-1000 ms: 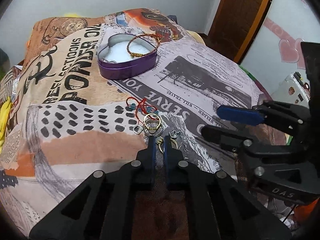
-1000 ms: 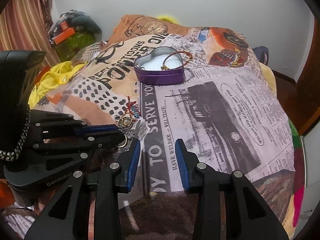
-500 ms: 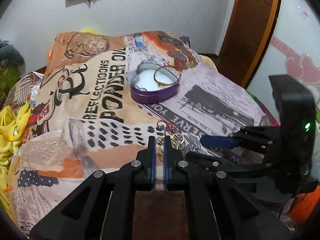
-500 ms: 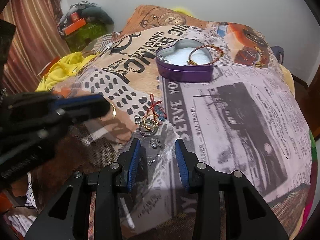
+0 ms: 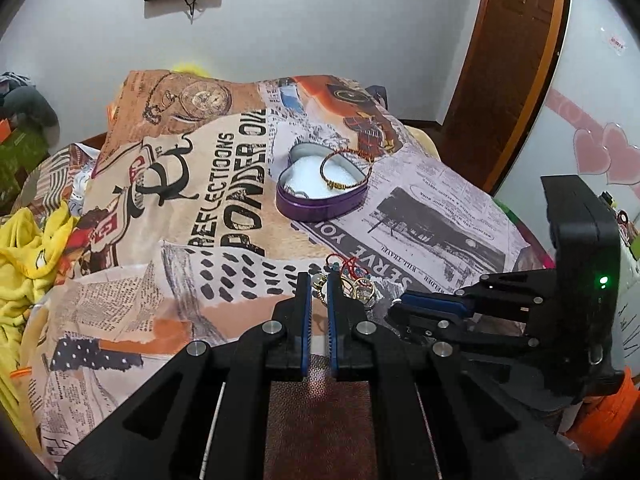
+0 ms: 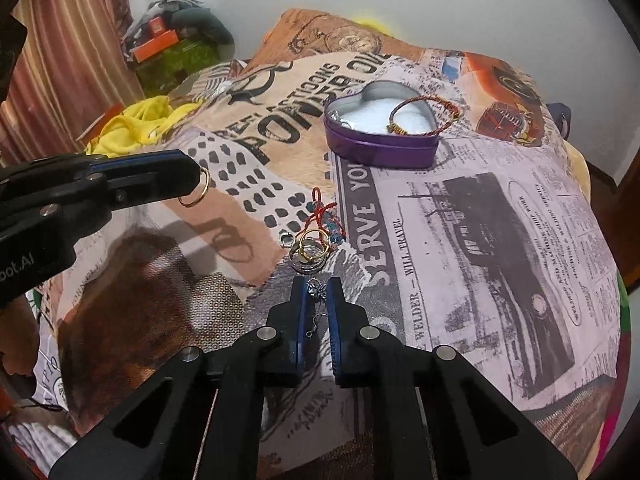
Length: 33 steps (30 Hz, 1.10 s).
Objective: Organize jewelry
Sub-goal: 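Carry both held pieces up and over the purple heart tin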
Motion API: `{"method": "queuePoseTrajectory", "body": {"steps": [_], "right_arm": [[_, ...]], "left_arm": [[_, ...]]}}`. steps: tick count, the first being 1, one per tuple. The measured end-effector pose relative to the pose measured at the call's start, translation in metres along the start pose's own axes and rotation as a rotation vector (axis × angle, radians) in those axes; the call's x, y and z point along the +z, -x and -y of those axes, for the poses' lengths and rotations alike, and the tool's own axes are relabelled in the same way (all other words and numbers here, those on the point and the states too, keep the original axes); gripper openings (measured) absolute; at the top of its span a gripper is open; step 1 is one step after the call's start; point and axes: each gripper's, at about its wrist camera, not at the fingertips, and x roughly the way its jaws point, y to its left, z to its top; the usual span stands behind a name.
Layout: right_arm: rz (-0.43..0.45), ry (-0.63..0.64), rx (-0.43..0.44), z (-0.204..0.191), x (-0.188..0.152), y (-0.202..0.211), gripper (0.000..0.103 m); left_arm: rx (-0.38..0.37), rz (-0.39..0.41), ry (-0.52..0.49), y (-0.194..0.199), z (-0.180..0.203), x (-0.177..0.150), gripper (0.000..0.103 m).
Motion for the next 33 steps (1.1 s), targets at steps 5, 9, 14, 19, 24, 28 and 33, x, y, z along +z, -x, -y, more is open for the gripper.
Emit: {"method": "queuePoseTrajectory", "body": {"steps": [5, 9, 14, 19, 24, 28, 33], "right_arm": [[0.045, -0.014, -0.013, 0.002, 0.005, 0.017, 0.009], [0.097, -0.021, -0.035, 0.005, 0.014, 0.035, 0.009], [0.165, -0.025, -0.061, 0.007, 0.029, 0.054, 0.009], [0.235, -0.031, -0.078, 0.011, 0.045, 0.071, 0.009], [0.283, -0.035, -0.089, 0.015, 0.059, 0.077, 0.009], [0.309, -0.042, -0.091, 0.020, 0.068, 0.077, 0.009], [0.321, -0.050, -0.090, 0.027, 0.078, 0.072, 0.009]], "left_arm": [[0.003, 0.022, -0.001, 0.010, 0.002, 0.004, 0.006], [0.005, 0.045, -0.001, 0.018, 0.003, 0.011, 0.006], [0.011, 0.078, -0.011, 0.024, 0.006, 0.023, 0.006], [0.014, 0.102, -0.020, 0.024, 0.007, 0.033, 0.006], [0.018, 0.120, -0.026, 0.020, 0.006, 0.044, 0.006], [0.020, 0.127, -0.030, 0.012, 0.005, 0.052, 0.006], [0.023, 0.134, -0.034, 0.001, 0.003, 0.064, 0.006]]}}
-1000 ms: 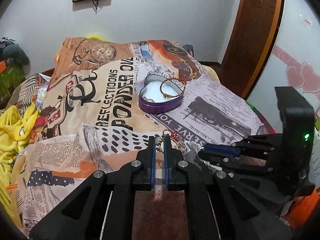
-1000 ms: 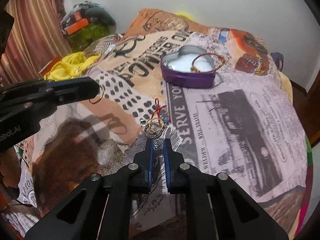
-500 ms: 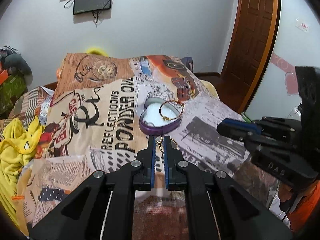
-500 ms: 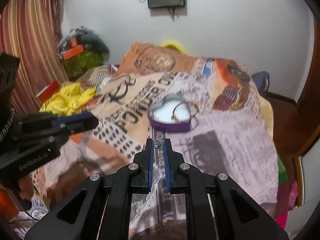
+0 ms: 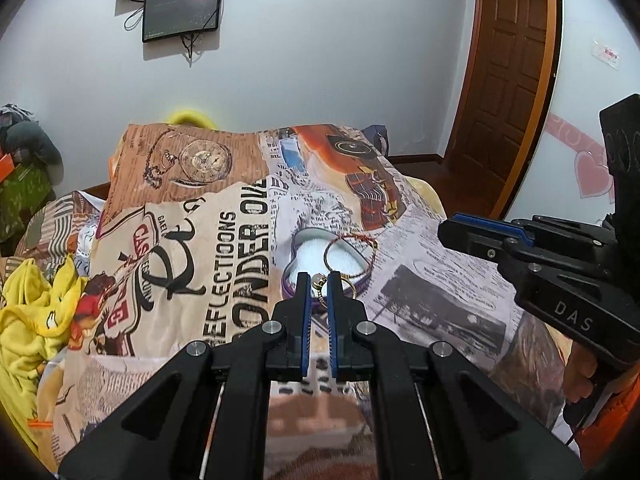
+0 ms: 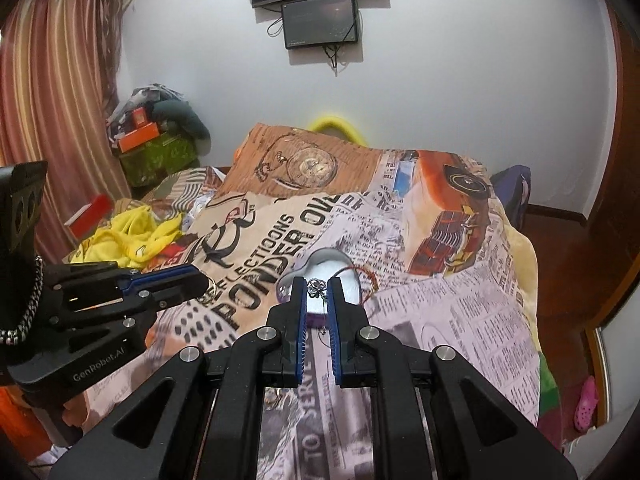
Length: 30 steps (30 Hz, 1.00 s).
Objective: Organize jewelry
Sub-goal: 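Carry both held pieces up and over the purple heart tin, then open both tools to drop the pieces into the tin and withdraw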
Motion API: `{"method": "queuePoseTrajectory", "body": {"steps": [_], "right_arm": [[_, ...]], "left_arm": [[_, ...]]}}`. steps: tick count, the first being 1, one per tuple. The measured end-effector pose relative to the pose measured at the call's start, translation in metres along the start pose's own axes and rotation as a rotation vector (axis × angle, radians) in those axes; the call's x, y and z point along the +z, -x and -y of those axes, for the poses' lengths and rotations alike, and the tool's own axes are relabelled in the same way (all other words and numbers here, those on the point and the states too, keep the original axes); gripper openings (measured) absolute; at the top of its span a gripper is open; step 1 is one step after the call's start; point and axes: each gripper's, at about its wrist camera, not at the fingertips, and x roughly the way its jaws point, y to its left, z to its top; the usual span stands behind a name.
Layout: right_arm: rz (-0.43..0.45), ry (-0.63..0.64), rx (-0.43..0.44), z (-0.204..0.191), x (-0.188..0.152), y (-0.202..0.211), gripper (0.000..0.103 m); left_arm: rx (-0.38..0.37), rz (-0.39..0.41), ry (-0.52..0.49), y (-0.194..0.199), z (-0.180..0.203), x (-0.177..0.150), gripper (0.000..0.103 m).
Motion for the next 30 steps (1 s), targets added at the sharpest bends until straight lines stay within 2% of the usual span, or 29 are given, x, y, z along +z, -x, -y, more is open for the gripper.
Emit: {"method": "queuePoseTrajectory", "body": {"steps": [7, 17, 30], "right_arm": [[-0.005, -0.004, 0.009, 0.005, 0.007, -0.019, 0.009], [-0.038, -0.006, 0.030, 0.012, 0.015, -0.052, 0.009], [-0.147, -0.046, 0.051, 0.026, 0.011, -0.101, 0.009]], "left_arm": [[-0.016, -0.016, -0.009, -0.025, -0.002, 0.010, 0.006], [-0.043, -0.098, 0.003, -0.072, -0.015, 0.017, 0.006], [-0.073, -0.197, -0.014, -0.117, -0.028, 0.019, 0.006]]}}
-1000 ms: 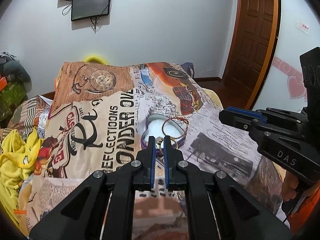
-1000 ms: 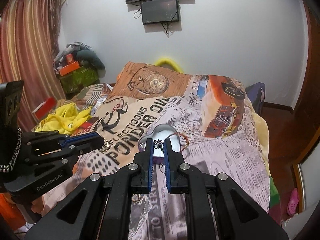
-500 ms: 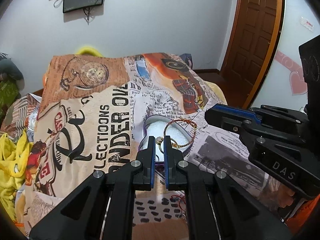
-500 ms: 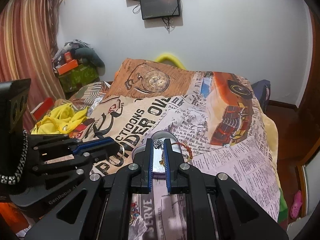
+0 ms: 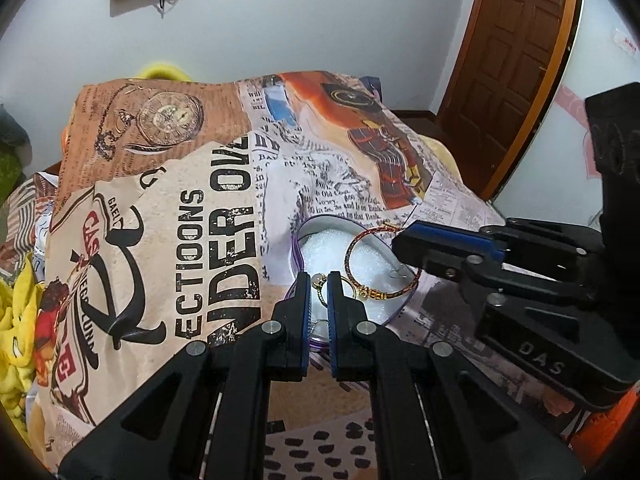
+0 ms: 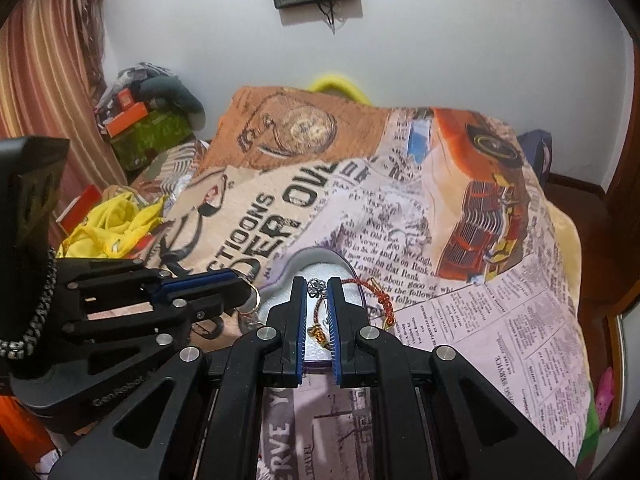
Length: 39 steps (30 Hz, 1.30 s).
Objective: Organize jewelry
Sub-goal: 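Open both tools to drop the pieces into the tin and withdraw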
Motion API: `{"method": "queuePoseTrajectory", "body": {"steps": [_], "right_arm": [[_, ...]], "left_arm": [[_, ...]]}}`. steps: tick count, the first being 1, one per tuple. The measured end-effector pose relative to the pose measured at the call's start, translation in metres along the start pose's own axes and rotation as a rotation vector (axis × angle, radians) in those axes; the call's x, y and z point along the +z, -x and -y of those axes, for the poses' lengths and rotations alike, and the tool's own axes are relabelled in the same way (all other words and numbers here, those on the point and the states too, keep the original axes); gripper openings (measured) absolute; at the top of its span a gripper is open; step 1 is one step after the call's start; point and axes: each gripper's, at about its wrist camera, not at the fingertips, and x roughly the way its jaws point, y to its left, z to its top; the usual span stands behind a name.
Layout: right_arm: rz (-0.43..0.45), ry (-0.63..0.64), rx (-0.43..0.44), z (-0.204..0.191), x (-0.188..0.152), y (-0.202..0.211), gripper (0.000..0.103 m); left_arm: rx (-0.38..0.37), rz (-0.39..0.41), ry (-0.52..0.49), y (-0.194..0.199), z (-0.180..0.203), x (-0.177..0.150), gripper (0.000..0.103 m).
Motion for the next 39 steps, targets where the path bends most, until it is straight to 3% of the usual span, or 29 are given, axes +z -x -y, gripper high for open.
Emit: {"method": "queuePoseTrajectory", "body": {"steps": [19, 29, 34, 37, 39], "right_arm": [[-0.107, 0.007, 0.029, 0.006, -0.003, -0.026, 0.009], [-0.079, 0.045, -0.019, -0.004, -0.001, -0.009, 0.017], [-0.035, 0.070, -0.055, -0.012, 0.002, 0.011, 0.028], [-0.008, 0.082, -0.074, -0.018, 0.003, 0.026, 0.031], [0.006, 0.088, -0.083, -0.021, 0.002, 0.034, 0.031]], "left_arm": [[-0.010, -0.027, -0.016, -0.009, -0.001, 0.004, 0.006], [0.015, 0.005, 0.022, 0.017, -0.008, 0.002, 0.008], [0.028, 0.034, 0.028, 0.040, -0.007, 0.000, 0.017], [0.037, 0.059, 0.032, 0.056, -0.006, -0.003, 0.029], [0.045, 0.078, 0.033, 0.069, -0.005, -0.007, 0.032]]}}
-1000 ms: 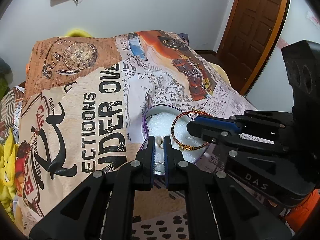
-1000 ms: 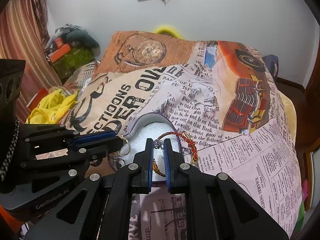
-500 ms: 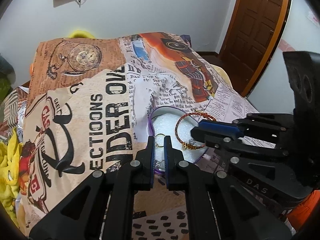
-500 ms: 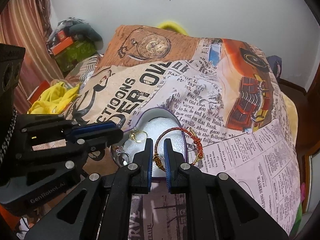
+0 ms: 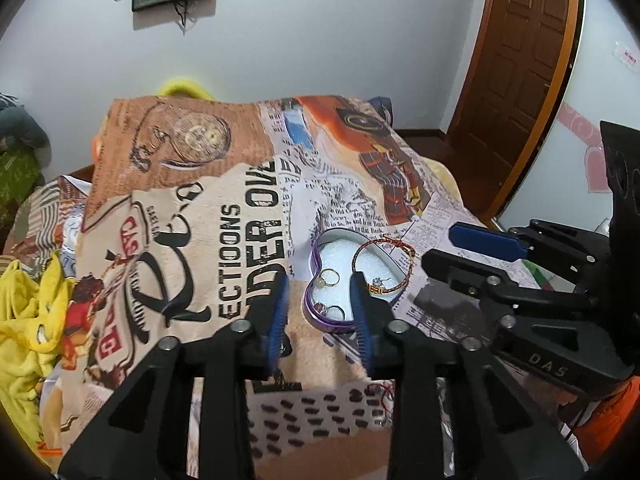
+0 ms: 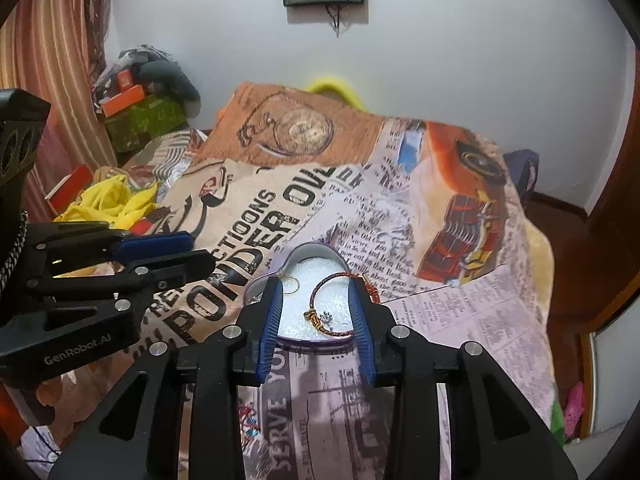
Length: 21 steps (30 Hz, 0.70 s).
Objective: Organize jewelry
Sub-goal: 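Open both tools to drop the pieces into the tin and withdraw, then move both open tools back toward the red beaded jewelry pile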
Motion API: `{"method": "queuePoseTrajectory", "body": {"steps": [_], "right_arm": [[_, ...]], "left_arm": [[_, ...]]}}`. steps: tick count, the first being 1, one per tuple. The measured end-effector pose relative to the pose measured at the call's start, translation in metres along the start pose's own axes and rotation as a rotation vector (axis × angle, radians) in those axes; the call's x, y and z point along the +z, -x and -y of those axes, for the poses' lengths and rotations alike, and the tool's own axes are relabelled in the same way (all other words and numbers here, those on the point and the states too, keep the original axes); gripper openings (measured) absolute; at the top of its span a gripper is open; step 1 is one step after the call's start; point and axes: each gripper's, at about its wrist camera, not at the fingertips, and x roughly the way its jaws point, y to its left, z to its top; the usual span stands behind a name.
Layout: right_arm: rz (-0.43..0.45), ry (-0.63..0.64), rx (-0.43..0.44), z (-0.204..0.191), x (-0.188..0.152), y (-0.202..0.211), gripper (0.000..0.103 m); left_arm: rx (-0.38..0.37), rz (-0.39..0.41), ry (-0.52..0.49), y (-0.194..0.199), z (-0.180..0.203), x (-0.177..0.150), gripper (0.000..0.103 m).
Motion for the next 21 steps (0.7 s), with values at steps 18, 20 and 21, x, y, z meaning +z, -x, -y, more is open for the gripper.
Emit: {"method": "queuePoseTrajectory", "body": {"steps": [18, 20, 21], "right_arm": [[-0.005, -0.015, 0.007, -0.015, -0.039, 0.046, 0.032], [-0.028, -0.018, 0.013, -0.018, -0.048, 0.044, 0.032], [-0.040, -0.018, 0.016, -0.020, -0.052, 0.041, 0.032]], "left_arm": [[0.007, -0.031, 0.015, 0.044, 0.007, -0.046, 0.032], [-0.004, -0.052, 0.020, 0.042, 0.008, -0.054, 0.032], [-0.007, -0.062, 0.019, 0.040, 0.009, -0.057, 0.032]]}}
